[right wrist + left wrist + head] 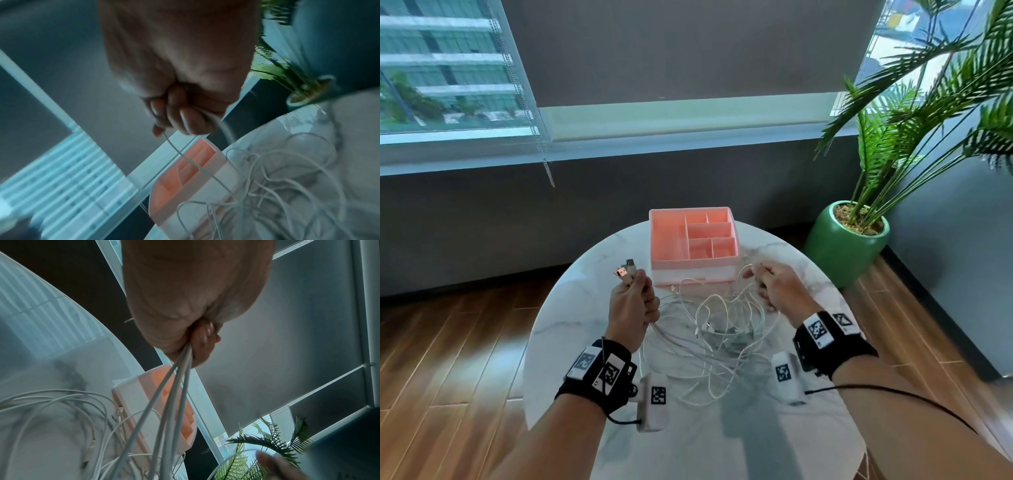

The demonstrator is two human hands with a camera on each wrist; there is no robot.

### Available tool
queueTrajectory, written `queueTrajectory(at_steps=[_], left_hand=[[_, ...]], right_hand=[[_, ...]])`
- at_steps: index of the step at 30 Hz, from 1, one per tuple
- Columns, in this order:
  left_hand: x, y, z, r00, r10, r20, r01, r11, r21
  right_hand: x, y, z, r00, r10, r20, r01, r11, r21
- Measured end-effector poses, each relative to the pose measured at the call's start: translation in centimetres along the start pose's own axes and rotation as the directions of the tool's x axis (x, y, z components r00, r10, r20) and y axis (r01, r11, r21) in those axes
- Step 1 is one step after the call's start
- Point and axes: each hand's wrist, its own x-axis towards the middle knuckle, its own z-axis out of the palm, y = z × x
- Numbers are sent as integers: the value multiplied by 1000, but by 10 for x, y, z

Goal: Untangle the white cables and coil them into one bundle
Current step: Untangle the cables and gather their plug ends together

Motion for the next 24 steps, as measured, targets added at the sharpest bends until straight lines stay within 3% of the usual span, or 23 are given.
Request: queueTrajectory(at_steps=[4, 9, 13, 16, 21, 24], left_hand=[[-1, 5, 8, 999, -9, 40, 8, 1000, 5], [-5, 8, 16, 989, -65, 133, 59, 997, 49], [-8, 5, 20, 964, -154, 218, 127, 983, 132], [-11, 7, 24, 952, -193, 238, 176, 980, 94], [-5, 11, 23, 988, -90, 128, 99, 993, -69], [-1, 16, 19, 1000, -11, 23, 13, 998, -69]], right_hand=[[-5, -13, 5, 990, -108, -93, 128, 960, 248], [-18, -16, 16, 963, -251, 99, 228, 954, 196], [-32, -8, 33, 924, -227, 309, 223, 974, 47], [-43, 3, 49, 871, -169, 461, 220, 974, -57], [-47, 27, 51, 837, -56, 545, 276, 902, -331], [-49, 39, 37, 857, 13, 515, 232, 882, -409]])
